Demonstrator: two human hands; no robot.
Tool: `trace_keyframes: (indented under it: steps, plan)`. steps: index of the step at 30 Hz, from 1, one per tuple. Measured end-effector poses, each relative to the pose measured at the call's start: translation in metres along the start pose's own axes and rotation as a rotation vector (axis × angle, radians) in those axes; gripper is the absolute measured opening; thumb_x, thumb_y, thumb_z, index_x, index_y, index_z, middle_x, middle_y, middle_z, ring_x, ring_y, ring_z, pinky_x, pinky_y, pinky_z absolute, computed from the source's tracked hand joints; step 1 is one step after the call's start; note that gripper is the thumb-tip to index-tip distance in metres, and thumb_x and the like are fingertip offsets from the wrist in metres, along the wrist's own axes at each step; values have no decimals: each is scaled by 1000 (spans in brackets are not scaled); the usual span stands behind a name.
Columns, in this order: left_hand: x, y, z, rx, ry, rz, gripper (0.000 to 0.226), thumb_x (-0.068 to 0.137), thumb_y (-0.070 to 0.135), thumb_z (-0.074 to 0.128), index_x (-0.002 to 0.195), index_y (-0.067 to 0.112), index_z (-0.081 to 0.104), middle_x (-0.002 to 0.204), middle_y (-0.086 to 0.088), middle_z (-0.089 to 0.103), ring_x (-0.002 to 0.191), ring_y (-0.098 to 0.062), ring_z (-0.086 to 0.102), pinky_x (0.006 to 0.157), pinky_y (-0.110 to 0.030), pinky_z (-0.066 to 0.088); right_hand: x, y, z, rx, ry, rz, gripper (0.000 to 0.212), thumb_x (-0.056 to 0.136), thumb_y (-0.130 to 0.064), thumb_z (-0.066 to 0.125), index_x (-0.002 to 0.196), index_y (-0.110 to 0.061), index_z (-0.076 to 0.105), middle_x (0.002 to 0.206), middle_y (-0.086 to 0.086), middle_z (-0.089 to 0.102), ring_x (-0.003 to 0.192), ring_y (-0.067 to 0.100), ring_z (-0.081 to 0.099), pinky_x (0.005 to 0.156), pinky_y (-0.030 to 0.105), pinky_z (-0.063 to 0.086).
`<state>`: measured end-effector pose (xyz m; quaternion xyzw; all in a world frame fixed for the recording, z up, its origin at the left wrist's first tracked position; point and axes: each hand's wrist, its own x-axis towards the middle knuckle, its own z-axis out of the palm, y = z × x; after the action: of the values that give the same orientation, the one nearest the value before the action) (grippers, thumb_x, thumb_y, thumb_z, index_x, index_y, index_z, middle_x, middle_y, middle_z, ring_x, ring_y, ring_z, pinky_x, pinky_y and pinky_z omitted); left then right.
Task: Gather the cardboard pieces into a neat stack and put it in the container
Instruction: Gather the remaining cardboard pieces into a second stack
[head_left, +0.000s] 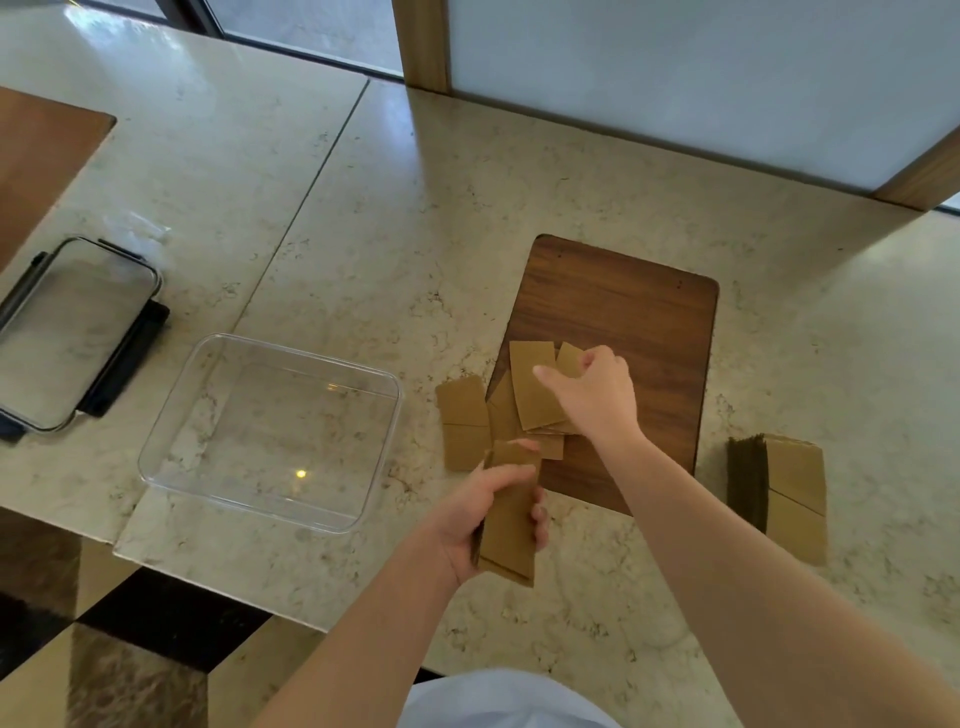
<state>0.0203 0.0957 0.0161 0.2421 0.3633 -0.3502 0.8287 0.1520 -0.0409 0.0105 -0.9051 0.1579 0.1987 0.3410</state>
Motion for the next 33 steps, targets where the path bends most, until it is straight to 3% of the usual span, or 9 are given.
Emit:
trace_keyframes:
  steps: [5,8,11,14,19,24,27,31,33]
  plan:
    - [-1,2,-11,-239,60,140,41,86,12,73,126,19,64,107,-25,69,79,-37,70,65,-42,57,4,-7,36,-401,74,-80,80,81,-56,79,140,-11,47,140,13,51,131,35,45,107,50,40]
    - [-1,1,-23,-282,29,213,52,83,-3,63,127,25,69,99,-24,72,80,-37,69,69,-47,58,0,-4,35,-227,-7,-98,47,93,-36,71,127,-10,51,117,11,66,102,31,65,81,44,55]
    - [0,2,-25,-201,104,278,32,101,12,58,120,32,74,91,-18,68,73,-30,66,65,-43,57,-21,1,23,-32,-42,-155,20,103,-33,54,108,-13,55,87,3,66,72,22,66,58,37,52]
    - [4,7,-14,-33,285,394,17,104,33,60,117,31,71,98,-18,68,77,-31,71,63,-41,59,-56,8,16,-129,5,-277,27,108,-31,44,84,-20,47,77,-3,57,63,12,55,54,30,42]
    - [10,11,9,192,368,452,30,100,60,50,120,44,66,113,-3,76,96,-26,77,72,-44,66,-106,12,21,-199,20,-376,30,107,-28,46,78,-21,48,82,-5,46,63,5,44,54,21,31]
    - [11,14,13,83,271,434,44,102,61,42,126,30,62,112,-15,73,92,-31,73,72,-47,63,-96,17,-4,541,-160,149,15,101,-25,60,98,-11,63,95,8,71,80,28,64,76,40,56]
    - [7,9,16,30,292,489,55,85,63,63,126,26,64,106,-20,68,84,-30,72,66,-43,62,-86,18,-20,1067,-132,462,16,95,-11,65,110,-13,65,85,3,75,70,15,73,64,30,53]
    - [9,1,19,229,315,726,73,64,59,91,127,37,60,102,-1,76,94,-23,77,72,-35,63,-85,11,-16,1451,-185,706,16,98,-6,61,113,-6,64,93,16,80,76,25,80,61,33,60]
    - [13,1,23,442,361,810,77,58,53,95,125,52,56,101,19,75,92,-8,76,73,-25,61,-94,9,-7,1443,-315,775,12,98,-11,60,103,-2,65,78,10,77,60,18,73,46,25,53]
